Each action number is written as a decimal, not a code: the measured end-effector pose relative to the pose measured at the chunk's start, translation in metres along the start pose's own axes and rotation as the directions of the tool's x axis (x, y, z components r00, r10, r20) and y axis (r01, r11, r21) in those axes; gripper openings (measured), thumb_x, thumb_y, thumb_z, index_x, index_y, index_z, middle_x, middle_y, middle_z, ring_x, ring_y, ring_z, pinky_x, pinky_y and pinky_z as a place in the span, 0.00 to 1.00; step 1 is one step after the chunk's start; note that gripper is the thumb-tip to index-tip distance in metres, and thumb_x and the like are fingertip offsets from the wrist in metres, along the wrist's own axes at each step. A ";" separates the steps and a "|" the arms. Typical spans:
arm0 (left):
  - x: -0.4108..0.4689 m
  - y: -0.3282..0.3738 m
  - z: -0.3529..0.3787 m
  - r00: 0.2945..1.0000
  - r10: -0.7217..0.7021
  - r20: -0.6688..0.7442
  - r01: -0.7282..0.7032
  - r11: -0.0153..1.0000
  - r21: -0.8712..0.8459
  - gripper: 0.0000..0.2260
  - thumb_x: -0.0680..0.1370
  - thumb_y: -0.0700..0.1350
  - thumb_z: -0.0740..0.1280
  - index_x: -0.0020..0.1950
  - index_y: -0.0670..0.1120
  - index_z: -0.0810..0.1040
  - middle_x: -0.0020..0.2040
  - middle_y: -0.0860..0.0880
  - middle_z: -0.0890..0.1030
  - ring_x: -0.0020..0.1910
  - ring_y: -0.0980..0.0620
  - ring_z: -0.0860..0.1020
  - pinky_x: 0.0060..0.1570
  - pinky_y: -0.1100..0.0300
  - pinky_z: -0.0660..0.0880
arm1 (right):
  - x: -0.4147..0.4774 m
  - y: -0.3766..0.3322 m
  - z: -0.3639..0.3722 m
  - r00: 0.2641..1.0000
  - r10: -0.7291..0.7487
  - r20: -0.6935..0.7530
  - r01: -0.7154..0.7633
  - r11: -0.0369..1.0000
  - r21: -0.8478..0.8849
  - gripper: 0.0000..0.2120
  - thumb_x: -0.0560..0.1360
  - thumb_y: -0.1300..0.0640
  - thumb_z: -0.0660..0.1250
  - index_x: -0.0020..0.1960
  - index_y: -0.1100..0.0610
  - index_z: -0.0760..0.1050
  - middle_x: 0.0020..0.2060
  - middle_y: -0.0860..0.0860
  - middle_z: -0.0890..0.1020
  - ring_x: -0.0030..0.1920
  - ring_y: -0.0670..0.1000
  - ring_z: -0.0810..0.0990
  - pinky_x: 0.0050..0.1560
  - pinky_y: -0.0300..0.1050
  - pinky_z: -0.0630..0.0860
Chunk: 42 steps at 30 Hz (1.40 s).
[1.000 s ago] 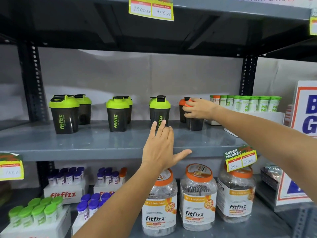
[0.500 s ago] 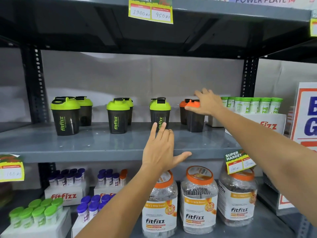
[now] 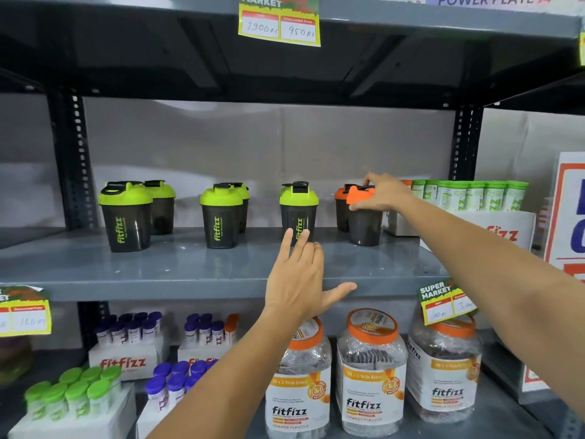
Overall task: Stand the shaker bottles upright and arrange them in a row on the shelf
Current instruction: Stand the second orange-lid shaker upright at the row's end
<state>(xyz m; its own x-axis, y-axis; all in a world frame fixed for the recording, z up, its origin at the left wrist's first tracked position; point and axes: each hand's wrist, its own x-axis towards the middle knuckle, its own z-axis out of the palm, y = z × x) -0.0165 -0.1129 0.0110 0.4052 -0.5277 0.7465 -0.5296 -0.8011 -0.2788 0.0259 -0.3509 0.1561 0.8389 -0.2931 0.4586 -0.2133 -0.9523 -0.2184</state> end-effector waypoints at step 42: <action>0.046 -0.001 -0.011 0.898 -0.268 0.350 0.439 0.607 -0.663 0.17 0.76 0.57 0.61 0.59 0.48 0.77 0.57 0.51 0.80 0.54 0.49 0.78 0.55 0.54 0.75 | -0.033 0.029 0.040 0.885 0.393 0.247 -0.365 0.260 0.894 0.35 0.60 0.53 0.68 0.66 0.55 0.65 0.53 0.52 0.74 0.53 0.54 0.72 0.54 0.53 0.70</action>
<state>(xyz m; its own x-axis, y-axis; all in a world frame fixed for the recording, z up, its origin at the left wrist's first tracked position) -0.0054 -0.1337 0.0526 0.7663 -0.3582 0.5334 -0.6372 -0.5306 0.5590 0.0121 -0.3656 0.1003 0.7827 -0.6131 0.1072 0.0861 -0.0638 -0.9942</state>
